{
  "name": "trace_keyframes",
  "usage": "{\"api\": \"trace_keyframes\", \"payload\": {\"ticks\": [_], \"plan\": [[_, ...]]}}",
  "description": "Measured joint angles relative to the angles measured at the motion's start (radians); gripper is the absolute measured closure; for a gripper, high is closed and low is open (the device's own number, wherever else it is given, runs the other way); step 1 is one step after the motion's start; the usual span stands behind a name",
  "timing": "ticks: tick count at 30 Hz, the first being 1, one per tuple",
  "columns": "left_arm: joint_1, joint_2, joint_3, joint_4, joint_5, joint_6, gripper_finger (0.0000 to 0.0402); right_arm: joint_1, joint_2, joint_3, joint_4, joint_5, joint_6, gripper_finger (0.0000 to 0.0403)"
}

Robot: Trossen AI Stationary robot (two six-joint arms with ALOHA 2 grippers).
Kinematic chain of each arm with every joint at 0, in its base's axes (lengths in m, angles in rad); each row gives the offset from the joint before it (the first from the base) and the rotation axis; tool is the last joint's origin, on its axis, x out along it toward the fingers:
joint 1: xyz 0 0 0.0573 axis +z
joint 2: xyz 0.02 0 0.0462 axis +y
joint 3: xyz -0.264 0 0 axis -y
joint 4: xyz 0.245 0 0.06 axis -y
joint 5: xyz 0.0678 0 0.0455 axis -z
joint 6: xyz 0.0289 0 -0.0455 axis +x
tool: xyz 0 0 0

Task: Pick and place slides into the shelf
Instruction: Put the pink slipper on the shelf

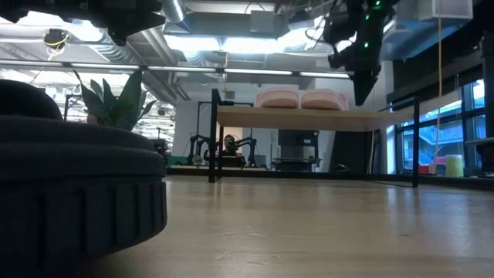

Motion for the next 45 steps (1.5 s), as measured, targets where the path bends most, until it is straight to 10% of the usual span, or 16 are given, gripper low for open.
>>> {"api": "trace_keyframes", "payload": {"ticks": [45], "plan": [[0.002, 0.000, 0.000, -0.025, 0.000, 0.000, 0.0235, -0.045, 0.118, 0.000, 0.274, -0.081, -0.062, 0.0192]]}}
